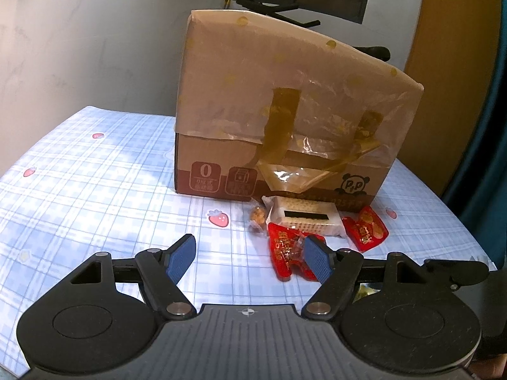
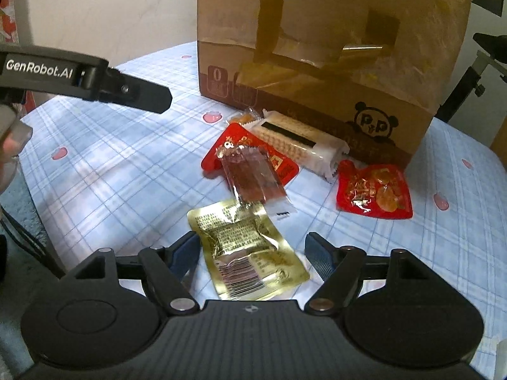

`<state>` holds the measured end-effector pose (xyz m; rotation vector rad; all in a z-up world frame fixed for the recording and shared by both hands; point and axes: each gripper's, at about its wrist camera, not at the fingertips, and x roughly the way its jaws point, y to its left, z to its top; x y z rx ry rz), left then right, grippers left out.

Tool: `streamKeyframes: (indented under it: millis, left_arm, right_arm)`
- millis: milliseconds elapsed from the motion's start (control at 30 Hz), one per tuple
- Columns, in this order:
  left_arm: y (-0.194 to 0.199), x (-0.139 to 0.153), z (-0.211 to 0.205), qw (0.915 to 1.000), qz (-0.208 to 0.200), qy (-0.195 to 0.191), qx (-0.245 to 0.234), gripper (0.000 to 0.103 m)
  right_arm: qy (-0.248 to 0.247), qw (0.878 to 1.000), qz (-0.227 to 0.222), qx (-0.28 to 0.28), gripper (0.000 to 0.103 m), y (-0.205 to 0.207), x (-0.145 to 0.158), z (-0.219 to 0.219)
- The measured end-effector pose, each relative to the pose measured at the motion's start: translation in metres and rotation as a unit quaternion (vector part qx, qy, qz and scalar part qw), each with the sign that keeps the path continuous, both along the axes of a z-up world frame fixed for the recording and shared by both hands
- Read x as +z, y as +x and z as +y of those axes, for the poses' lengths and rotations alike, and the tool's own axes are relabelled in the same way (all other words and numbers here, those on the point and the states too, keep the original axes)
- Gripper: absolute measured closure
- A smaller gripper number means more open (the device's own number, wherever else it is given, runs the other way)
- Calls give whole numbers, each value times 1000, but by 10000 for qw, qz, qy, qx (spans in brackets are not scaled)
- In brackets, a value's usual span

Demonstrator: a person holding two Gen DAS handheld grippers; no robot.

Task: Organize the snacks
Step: 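Lower both open tools toward the snacks beside the box, then grasp the gold foil packet with the right tool while the left tool grasps the red pouch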

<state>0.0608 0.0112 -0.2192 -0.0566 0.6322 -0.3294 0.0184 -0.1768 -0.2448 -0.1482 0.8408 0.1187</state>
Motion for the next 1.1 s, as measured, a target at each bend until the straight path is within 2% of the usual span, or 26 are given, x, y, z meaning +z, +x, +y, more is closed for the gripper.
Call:
streamKeyframes:
  millis: [67,500,633,733,933,1100]
  left_arm:
    - [0,-1,-2,10000,9,19,-8,26]
    - [3,-11,-3,9998,182,75,7,26]
    - [4,-14,-5,9997,222,102,19,26]
    - [4,-16,-6,9996,245,137,14,26]
    - [5,-18,-7,9994,291,161,7,26]
    - [5,-19,-9,9994,286,169,10,26]
  right_arm:
    - [167,9998,-36,-69,39,1,-1,-3]
    - [597,9955,-494,-553,50,-11,7,-17]
    - [689,9947,-459,-608,50,-10,7,-20]
    - [657,9951,-398,-618,45,-8,2,-19]
    - [374,9972,-395,-514,42,-8,0,-11]
    - [297,9973,-431,-505,46,-10,1,-10]
